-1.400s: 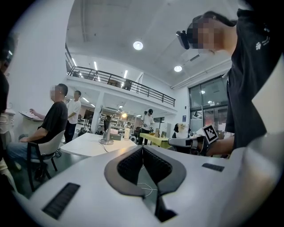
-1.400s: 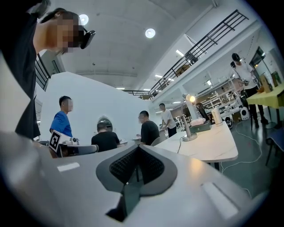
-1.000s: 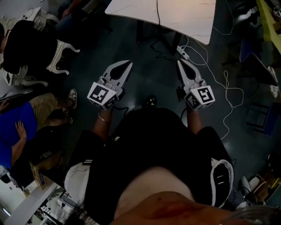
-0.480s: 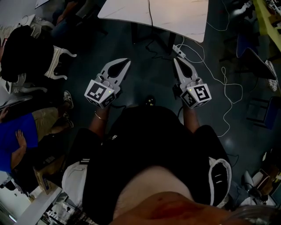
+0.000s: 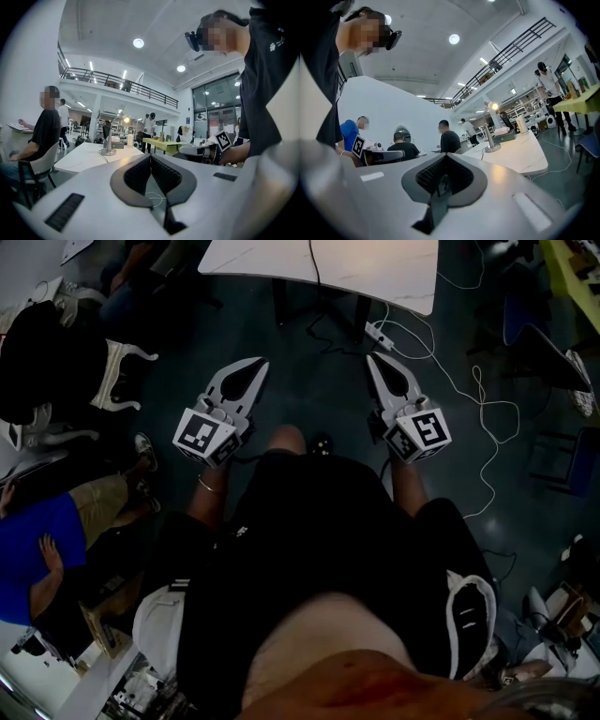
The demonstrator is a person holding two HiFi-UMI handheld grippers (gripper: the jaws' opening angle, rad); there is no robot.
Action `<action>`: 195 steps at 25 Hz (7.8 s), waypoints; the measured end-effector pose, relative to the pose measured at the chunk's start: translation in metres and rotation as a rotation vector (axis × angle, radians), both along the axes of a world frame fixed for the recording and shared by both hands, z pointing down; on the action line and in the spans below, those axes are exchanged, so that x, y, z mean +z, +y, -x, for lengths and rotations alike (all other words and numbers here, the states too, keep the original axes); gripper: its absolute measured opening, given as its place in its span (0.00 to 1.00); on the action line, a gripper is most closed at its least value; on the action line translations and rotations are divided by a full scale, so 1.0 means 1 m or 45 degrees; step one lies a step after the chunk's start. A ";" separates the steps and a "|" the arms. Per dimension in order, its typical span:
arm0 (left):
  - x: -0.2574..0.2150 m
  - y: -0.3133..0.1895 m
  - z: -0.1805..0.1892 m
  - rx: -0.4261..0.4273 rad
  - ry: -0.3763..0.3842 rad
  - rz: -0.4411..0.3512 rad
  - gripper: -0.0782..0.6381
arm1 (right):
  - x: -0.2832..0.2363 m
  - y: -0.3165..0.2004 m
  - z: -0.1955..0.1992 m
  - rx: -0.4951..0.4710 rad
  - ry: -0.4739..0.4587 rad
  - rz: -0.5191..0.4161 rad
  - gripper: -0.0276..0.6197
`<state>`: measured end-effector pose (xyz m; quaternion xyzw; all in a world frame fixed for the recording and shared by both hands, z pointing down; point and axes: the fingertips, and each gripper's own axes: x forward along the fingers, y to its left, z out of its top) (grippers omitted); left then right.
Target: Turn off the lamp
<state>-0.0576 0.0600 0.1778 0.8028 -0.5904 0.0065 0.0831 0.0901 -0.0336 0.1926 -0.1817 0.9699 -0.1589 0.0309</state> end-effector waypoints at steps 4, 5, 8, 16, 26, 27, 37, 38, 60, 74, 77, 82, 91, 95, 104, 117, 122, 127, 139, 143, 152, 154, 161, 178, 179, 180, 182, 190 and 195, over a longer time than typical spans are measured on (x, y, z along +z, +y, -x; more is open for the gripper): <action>0.002 -0.007 -0.004 0.034 -0.002 0.003 0.12 | 0.004 0.002 -0.006 0.022 0.033 -0.003 0.04; 0.003 -0.009 -0.007 0.052 -0.009 0.010 0.12 | 0.005 0.002 -0.008 0.030 0.034 0.004 0.04; 0.007 -0.017 -0.009 0.081 -0.007 0.021 0.12 | 0.008 0.001 -0.013 0.058 0.043 0.020 0.04; 0.018 -0.038 0.000 0.181 0.016 0.042 0.12 | 0.021 -0.007 0.000 0.110 0.066 0.039 0.04; 0.037 -0.068 0.027 0.345 0.019 0.088 0.12 | 0.039 -0.017 0.048 0.190 0.102 0.056 0.04; 0.039 -0.073 0.031 0.359 0.011 0.083 0.12 | 0.041 -0.020 0.052 0.198 0.103 0.057 0.04; 0.063 -0.111 0.055 0.428 0.023 0.124 0.12 | 0.064 -0.047 0.092 0.228 0.140 0.087 0.05; 0.069 -0.113 0.053 0.440 0.022 0.141 0.12 | 0.068 -0.049 0.094 0.236 0.142 0.103 0.05; 0.160 -0.138 0.066 0.432 0.015 0.182 0.12 | 0.154 -0.088 0.134 0.270 0.300 0.112 0.08; 0.191 -0.143 0.060 0.448 -0.008 0.201 0.12 | 0.198 -0.110 0.149 0.279 0.386 0.105 0.19; 0.202 -0.142 0.058 0.445 -0.007 0.219 0.12 | 0.213 -0.116 0.155 0.285 0.421 0.121 0.20; 0.217 -0.137 0.057 0.470 -0.026 0.247 0.12 | 0.235 -0.127 0.163 0.280 0.473 0.137 0.20; 0.228 -0.140 0.067 0.465 -0.013 0.253 0.12 | 0.251 -0.142 0.166 0.334 0.467 0.152 0.20; 0.232 -0.143 0.071 0.461 0.036 0.253 0.12 | 0.253 -0.143 0.171 0.349 0.460 0.160 0.17; 0.246 -0.153 0.072 0.436 0.060 0.254 0.12 | 0.245 -0.137 0.170 0.309 0.379 0.211 0.06; 0.249 -0.166 0.054 0.401 0.040 0.222 0.12 | 0.195 -0.119 0.159 0.255 0.118 0.317 0.06; 0.254 -0.175 0.049 0.420 0.029 0.214 0.18 | 0.179 -0.117 0.160 0.236 0.048 0.336 0.06; 0.262 -0.180 0.039 0.481 -0.002 0.215 0.20 | 0.170 -0.112 0.165 0.223 0.003 0.357 0.06; 0.254 -0.190 0.018 0.531 -0.058 0.179 0.20 | 0.160 -0.102 0.172 0.186 -0.070 0.398 0.06; 0.250 -0.195 0.016 0.529 -0.058 0.164 0.20 | 0.159 -0.102 0.175 0.180 -0.085 0.417 0.06; 0.242 -0.194 0.016 0.526 -0.112 0.112 0.17 | 0.156 -0.099 0.176 0.173 -0.113 0.435 0.06; 0.239 -0.191 0.012 0.557 -0.152 0.070 0.15 | 0.155 -0.099 0.175 0.172 -0.118 0.428 0.06; 0.222 -0.182 0.014 0.557 -0.187 -0.016 0.14 | 0.148 -0.097 0.174 0.180 -0.086 0.330 0.11; 0.200 -0.180 0.022 0.517 -0.071 -0.020 0.14 | 0.202 -0.093 0.131 0.293 0.101 0.307 0.19; 0.197 -0.180 0.021 0.525 -0.086 -0.022 0.14 | 0.207 -0.092 0.133 0.282 0.115 0.314 0.19; 0.195 -0.180 0.019 0.538 -0.104 -0.026 0.14 | 0.211 -0.091 0.135 0.273 0.127 0.320 0.19; 0.190 -0.177 0.015 0.569 -0.126 -0.036 0.14 | 0.218 -0.090 0.139 0.263 0.146 0.329 0.19; 0.181 -0.166 0.007 0.621 -0.091 -0.054 0.14 | 0.224 -0.096 0.148 0.274 0.120 0.359 0.13; 0.181 -0.166 0.008 0.642 -0.112 -0.079 0.14 | 0.224 -0.092 0.152 0.251 0.156 0.333 0.08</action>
